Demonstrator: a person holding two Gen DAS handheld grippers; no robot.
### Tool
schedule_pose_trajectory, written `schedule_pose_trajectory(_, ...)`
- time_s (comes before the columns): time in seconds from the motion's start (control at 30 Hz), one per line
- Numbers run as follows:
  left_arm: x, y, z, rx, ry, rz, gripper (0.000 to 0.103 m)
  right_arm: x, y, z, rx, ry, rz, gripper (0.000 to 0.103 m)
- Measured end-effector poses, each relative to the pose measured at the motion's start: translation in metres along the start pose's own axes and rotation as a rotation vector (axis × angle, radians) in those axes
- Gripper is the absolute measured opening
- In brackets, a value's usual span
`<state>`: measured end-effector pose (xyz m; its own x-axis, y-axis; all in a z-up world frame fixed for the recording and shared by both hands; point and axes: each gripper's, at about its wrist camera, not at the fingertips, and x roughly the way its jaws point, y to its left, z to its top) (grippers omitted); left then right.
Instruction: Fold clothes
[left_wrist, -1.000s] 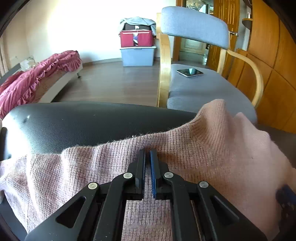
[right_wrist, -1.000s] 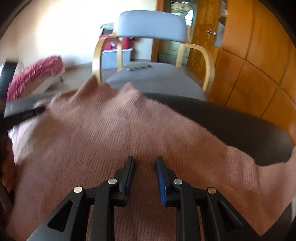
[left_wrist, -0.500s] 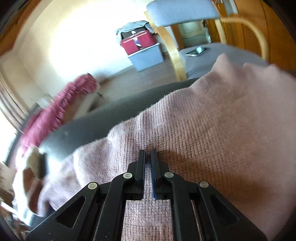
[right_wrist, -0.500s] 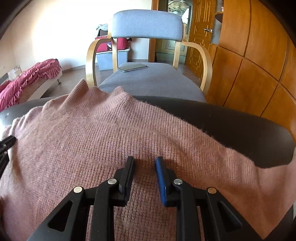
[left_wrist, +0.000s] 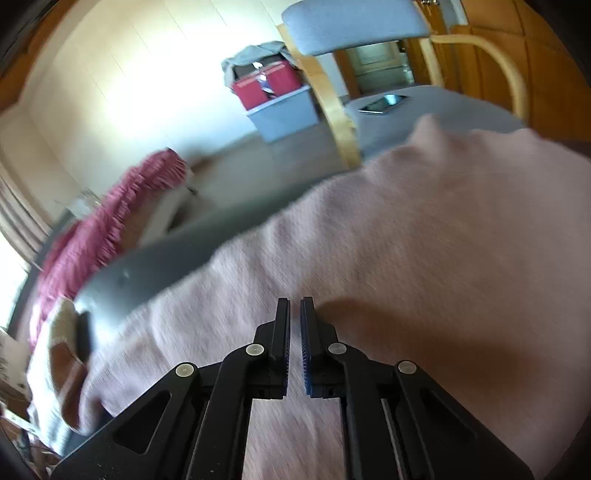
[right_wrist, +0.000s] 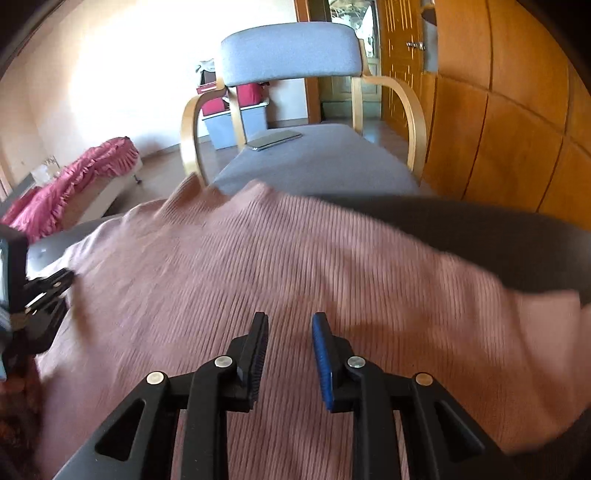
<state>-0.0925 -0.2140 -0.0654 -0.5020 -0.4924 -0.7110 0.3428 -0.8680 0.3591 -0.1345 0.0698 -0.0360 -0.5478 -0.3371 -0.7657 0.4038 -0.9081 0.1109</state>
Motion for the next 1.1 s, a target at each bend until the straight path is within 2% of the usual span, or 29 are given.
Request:
schedule_pose_trajectory(0.1, -0.020, -0.014, -0.017, 0.069, -0.027, -0.031, 0.006, -0.006, 0.005, -0.020, -0.041, 0.032, -0.024, 0.023)
schedule_pose_trajectory(0.2, -0.030, -0.027, -0.037, 0.171, -0.061, 0.020, 0.006, -0.010, 0.010, -0.029, -0.073, 0.013, -0.064, 0.023)
schedule_pose_trajectory(0.3, -0.036, -0.021, -0.051, 0.214, -0.058, 0.026, 0.006, -0.008, 0.010, -0.030, -0.092, 0.004, -0.094, 0.023)
schedule_pose_trajectory(0.37, -0.041, -0.018, -0.066, 0.267, -0.070, 0.061, 0.007, -0.007, 0.009, -0.031, -0.100, 0.000, -0.108, 0.023)
schedule_pose_trajectory(0.47, -0.051, -0.015, -0.093, 0.364, -0.101, 0.133, 0.018, -0.007, 0.005, -0.029, -0.086, 0.002, -0.098, 0.023)
schedule_pose_trajectory(0.5, -0.056, -0.013, -0.104, 0.386, -0.119, 0.148, 0.018, -0.006, 0.002, -0.028, -0.076, 0.006, -0.087, 0.023)
schedule_pose_trajectory(0.6, -0.061, -0.003, -0.111, 0.364, -0.123, 0.126, 0.018, -0.011, -0.003, -0.027, -0.042, 0.020, -0.080, 0.023)
schedule_pose_trajectory(0.73, -0.060, -0.001, -0.108, 0.334, -0.123, 0.113, 0.018, -0.040, 0.007, -0.048, -0.033, -0.010, 0.040, 0.023)
schedule_pose_trajectory(0.83, -0.065, -0.008, -0.114, 0.343, -0.132, 0.130, 0.018, -0.053, 0.017, -0.073, -0.097, 0.000, 0.044, 0.023)
schedule_pose_trajectory(0.97, -0.062, 0.000, -0.115, 0.314, -0.127, 0.095, 0.018, -0.071, 0.029, -0.106, -0.183, 0.013, 0.050, 0.023)
schedule_pose_trajectory(1.1, -0.060, 0.001, -0.116, 0.311, -0.130, 0.093, 0.018, -0.085, 0.019, -0.125, -0.178, -0.018, 0.050, 0.023)
